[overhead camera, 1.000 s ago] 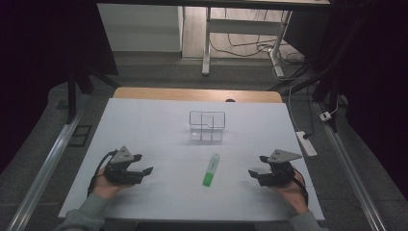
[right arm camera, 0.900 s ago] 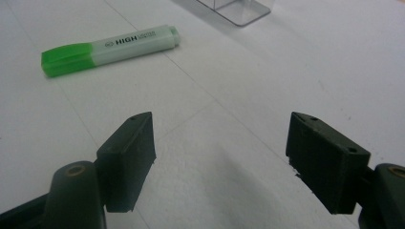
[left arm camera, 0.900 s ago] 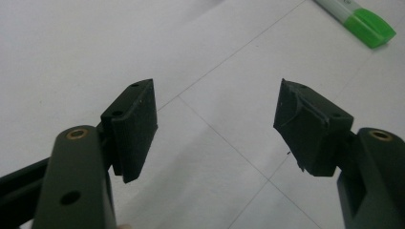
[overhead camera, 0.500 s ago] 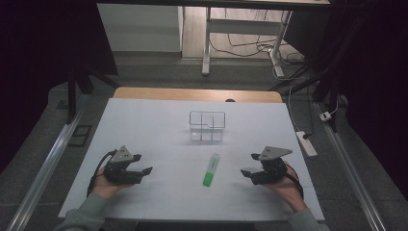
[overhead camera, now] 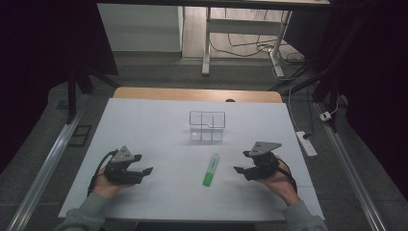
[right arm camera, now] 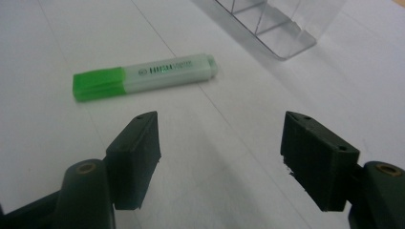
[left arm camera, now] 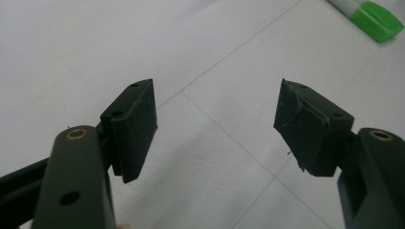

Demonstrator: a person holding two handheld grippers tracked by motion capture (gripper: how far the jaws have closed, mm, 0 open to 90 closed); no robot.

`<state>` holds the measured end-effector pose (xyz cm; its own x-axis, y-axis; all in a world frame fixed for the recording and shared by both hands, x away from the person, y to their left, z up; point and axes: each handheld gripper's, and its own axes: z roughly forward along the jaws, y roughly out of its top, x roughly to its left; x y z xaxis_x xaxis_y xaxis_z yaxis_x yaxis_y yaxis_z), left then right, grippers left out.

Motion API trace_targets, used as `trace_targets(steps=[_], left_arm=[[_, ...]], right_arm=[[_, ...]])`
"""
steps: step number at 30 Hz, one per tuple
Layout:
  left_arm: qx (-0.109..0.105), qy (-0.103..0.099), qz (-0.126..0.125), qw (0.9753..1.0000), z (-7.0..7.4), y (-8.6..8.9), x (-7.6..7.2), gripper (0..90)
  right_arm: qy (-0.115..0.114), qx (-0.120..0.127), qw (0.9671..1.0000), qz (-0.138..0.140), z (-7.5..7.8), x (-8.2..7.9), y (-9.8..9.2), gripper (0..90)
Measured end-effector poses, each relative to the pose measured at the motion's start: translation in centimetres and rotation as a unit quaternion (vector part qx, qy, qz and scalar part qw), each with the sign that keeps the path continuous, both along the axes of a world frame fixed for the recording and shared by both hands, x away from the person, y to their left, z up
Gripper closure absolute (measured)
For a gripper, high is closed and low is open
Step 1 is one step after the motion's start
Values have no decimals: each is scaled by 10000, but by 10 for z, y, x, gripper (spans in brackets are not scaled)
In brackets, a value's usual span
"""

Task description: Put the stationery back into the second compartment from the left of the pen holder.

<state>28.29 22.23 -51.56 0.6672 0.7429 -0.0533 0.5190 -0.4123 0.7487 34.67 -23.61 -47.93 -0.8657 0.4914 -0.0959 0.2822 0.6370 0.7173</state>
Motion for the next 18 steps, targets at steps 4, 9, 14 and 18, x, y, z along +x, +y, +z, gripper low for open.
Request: trace_targets(steps=[4, 9, 14, 18], left_arm=[[9, 5, -20, 10000, 0, 0, 0, 307], [19, 12, -34, 10000, -1, 0, 1, 306], [38, 10, -61, 10000, -1, -1, 1, 306], [51, 16, -67, 10000, -1, -1, 1, 306]], right_arm=[[73, -89, 9999, 109, 3, 6, 14, 339], [189, -398, 9985, 324, 4, 16, 31, 497], [366, -606, 9971, 268, 4, 32, 45, 714], [415, -677, 9966, 240, 4, 41, 55, 836]])
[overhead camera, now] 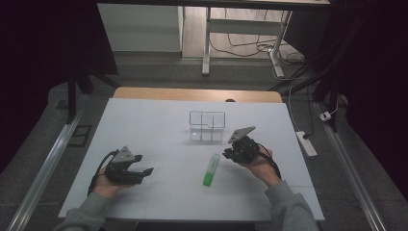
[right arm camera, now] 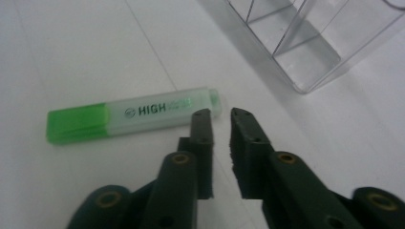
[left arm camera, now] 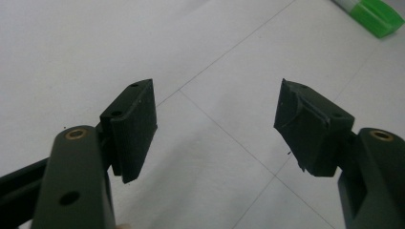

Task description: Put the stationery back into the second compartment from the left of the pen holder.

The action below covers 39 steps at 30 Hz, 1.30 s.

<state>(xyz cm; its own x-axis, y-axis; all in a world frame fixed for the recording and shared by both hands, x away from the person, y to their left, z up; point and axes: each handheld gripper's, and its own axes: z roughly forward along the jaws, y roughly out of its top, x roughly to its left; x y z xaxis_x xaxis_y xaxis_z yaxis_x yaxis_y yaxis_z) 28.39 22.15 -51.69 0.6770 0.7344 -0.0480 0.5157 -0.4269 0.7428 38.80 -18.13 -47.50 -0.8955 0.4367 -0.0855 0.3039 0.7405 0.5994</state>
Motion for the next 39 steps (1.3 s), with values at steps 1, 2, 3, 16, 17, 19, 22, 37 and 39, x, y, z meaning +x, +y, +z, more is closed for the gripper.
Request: trace_targets(steps=[1, 2, 3, 16, 17, 19, 22, 37, 39], left_arm=[[7, 3, -6, 10000, 0, 0, 0, 306], [15, 1, -13, 10000, 0, 0, 0, 306], [21, -3, -19, 10000, 0, -1, 0, 305], [80, -6, -69, 9999, -1, -2, 0, 304], [81, -5, -74, 9999, -1, -2, 0, 305], [84, -6, -85, 9999, -1, -2, 0, 304], [87, -3, -92, 9999, -1, -2, 0, 304], [124, 6, -126, 9998, -2, -4, 0, 303], [134, 10, -130, 9998, -2, -4, 0, 300]], right_arm=[[17, -12, 10000, 9, 0, 2, 2, 858], [43, -21, 10000, 10, 0, 4, 4, 879], [49, -20, 10000, 15, 0, 6, 6, 891], [271, -319, 9991, 52, -16, 34, 31, 893], [308, -326, 9990, 30, -18, 36, 33, 893], [359, -405, 9985, 14, -23, 39, 35, 892], [387, -478, 9981, -6, -28, 40, 37, 893], [595, -449, 9972, 92, -31, 28, 36, 893], [632, -438, 9970, 131, -32, 23, 36, 892]])
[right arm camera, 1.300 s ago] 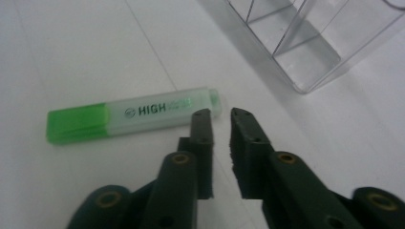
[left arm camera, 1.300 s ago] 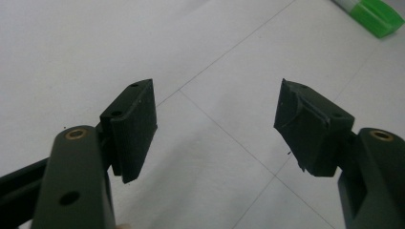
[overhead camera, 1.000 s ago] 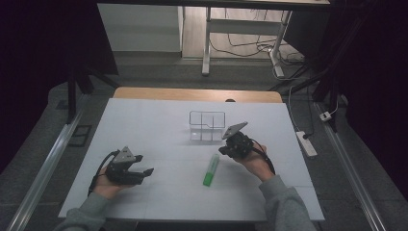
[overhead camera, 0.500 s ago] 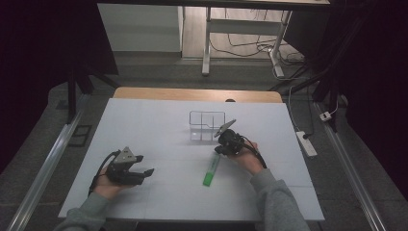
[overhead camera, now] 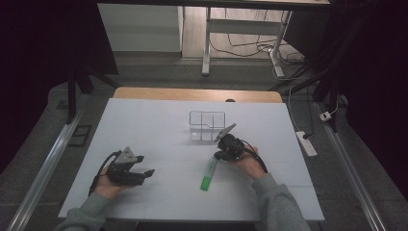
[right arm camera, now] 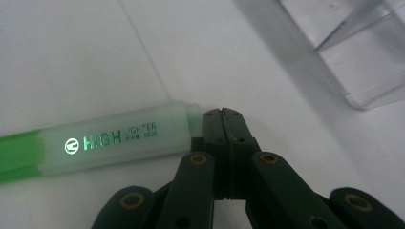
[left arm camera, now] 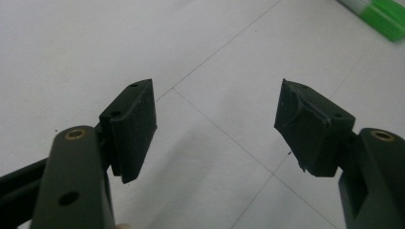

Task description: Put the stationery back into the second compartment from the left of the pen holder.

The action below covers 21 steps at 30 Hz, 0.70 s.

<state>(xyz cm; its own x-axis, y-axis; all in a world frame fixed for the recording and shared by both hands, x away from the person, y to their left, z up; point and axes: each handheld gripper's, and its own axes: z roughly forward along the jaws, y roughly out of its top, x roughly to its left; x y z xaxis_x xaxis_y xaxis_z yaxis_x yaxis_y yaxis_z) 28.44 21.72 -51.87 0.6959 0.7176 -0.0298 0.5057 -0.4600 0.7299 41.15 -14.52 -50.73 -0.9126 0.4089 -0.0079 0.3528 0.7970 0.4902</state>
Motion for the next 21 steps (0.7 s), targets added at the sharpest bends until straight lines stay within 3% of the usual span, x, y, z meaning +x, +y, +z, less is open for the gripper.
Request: trace_targets(steps=[6, 8, 11, 21], left_arm=[[35, 5, -13, 10000, -1, -1, 0, 299], [49, 14, -16, 10000, -1, -2, 0, 299], [65, 12, -28, 10000, -1, -2, 0, 299], [45, 4, -33, 10000, -1, -1, 1, 299]], right_arm=[[2, 9, 9999, 146, 0, -12, 4, 892], [-130, 18, 9998, 153, 0, -10, 6, 892], [-141, 82, 9998, 106, 0, -3, 9, 892], [98, 144, 9997, 155, -3, -2, 12, 892]])
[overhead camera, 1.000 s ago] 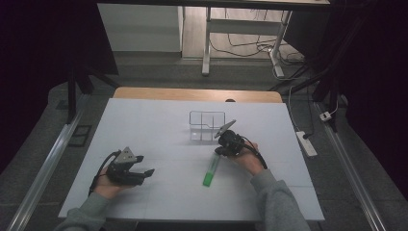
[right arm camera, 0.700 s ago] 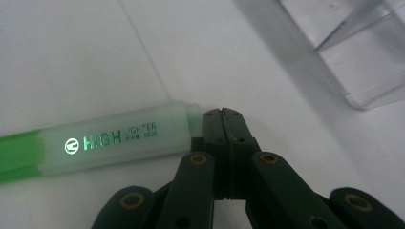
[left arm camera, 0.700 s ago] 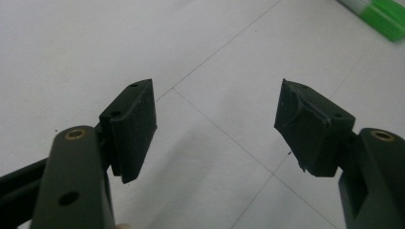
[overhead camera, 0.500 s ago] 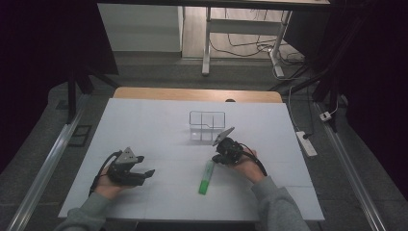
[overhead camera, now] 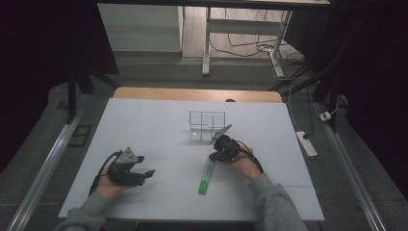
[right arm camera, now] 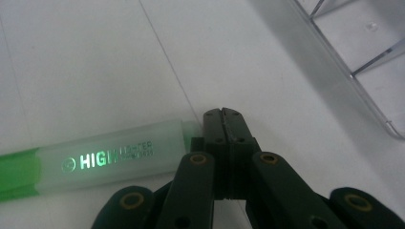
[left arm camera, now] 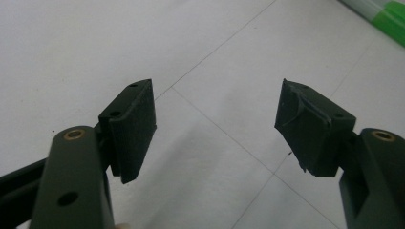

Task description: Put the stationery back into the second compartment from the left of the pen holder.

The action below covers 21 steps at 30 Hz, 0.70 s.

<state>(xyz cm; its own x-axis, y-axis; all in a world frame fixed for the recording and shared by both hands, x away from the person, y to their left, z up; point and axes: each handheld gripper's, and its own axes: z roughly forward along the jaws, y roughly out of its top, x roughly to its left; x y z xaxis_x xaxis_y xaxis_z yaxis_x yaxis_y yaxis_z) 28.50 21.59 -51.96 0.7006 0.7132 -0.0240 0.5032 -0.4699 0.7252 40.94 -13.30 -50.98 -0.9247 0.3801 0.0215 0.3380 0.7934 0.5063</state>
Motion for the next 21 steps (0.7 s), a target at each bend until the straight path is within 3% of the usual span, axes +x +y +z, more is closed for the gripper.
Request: trace_targets(steps=[12, 21], left_arm=[[16, -3, -9, 10000, 0, -1, 0, 299], [18, 3, -10, 10000, 0, 0, 0, 299]], right_arm=[[-73, 101, 9995, 306, 8, -21, 2, 892], [-77, 91, 9992, 385, 7, -25, 7, 892]])
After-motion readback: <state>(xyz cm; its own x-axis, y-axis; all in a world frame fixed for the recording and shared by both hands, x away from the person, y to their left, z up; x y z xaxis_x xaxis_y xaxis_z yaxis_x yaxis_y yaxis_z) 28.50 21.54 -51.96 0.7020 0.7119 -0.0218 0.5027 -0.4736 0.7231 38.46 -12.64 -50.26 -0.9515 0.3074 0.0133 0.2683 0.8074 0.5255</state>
